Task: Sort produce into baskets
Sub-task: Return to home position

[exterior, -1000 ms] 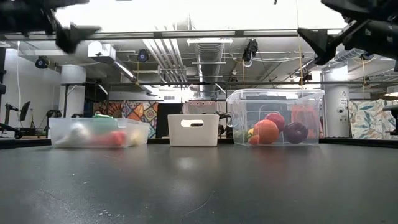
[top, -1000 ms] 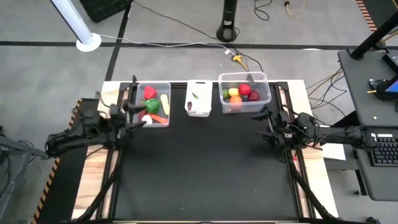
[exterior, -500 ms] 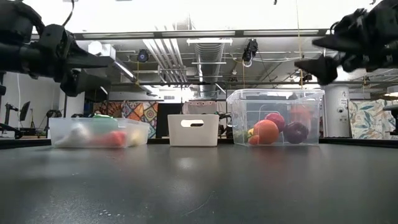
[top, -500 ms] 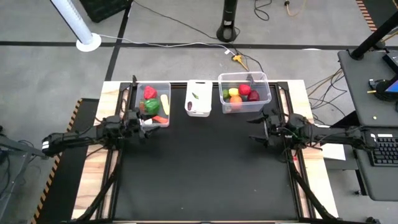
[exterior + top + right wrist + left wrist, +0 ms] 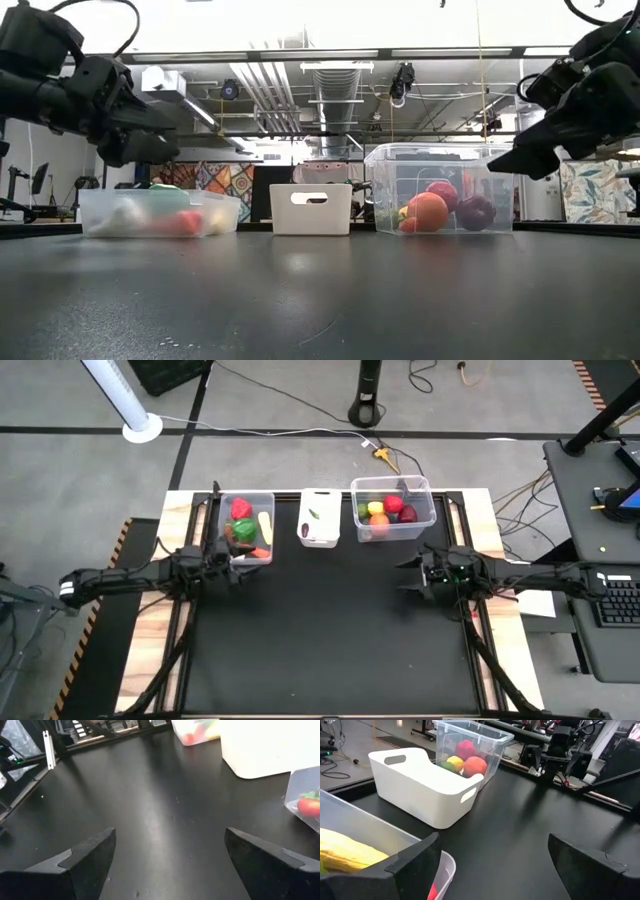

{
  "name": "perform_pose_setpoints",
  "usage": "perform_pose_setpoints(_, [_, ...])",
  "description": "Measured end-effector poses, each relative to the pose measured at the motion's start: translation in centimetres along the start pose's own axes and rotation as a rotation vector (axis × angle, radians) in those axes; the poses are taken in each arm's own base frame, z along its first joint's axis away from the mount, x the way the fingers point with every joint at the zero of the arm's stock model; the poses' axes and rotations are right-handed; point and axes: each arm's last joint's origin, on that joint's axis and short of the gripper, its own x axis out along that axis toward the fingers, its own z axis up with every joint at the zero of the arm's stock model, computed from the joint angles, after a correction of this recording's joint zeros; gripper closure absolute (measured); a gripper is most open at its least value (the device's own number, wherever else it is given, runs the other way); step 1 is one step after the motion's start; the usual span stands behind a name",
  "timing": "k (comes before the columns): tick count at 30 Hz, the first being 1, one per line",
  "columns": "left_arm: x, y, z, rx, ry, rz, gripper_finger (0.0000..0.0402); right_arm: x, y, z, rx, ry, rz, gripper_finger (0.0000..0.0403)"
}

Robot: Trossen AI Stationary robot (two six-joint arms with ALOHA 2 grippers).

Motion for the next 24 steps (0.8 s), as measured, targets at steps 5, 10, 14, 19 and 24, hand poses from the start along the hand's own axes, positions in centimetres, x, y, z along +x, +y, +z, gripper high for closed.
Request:
perform_pose_setpoints(5, [0.12, 0.03, -0.14, 0.003, 0.017, 0.005, 0.0056, 0.02, 0.0, 0.04, 0.0, 0.002, 0.0, 0.0039])
perform_pose_setpoints(10, [0.2, 0.04, -0.22, 0.004, 0.027, 0.008, 0.0056, 0.02, 0.01, 0.07, 0.017, 0.001, 0.0, 0.0039])
perform_pose_setpoints(14, [0.23, 0.04, -0.25, 0.005, 0.03, 0.009, 0.0056, 0.01, 0.01, 0.1, 0.017, 0.0, 0.0, 0.0039])
perform_pose_setpoints(19, [0.24, 0.04, -0.26, 0.005, 0.032, 0.01, 0.0056, 0.01, 0.02, 0.13, 0.017, -0.001, 0.0, 0.0039])
perform_pose_setpoints(24, [0.24, 0.04, -0.26, 0.005, 0.032, 0.01, 0.0056, 0.01, 0.02, 0.13, 0.017, -0.002, 0.0, 0.0039])
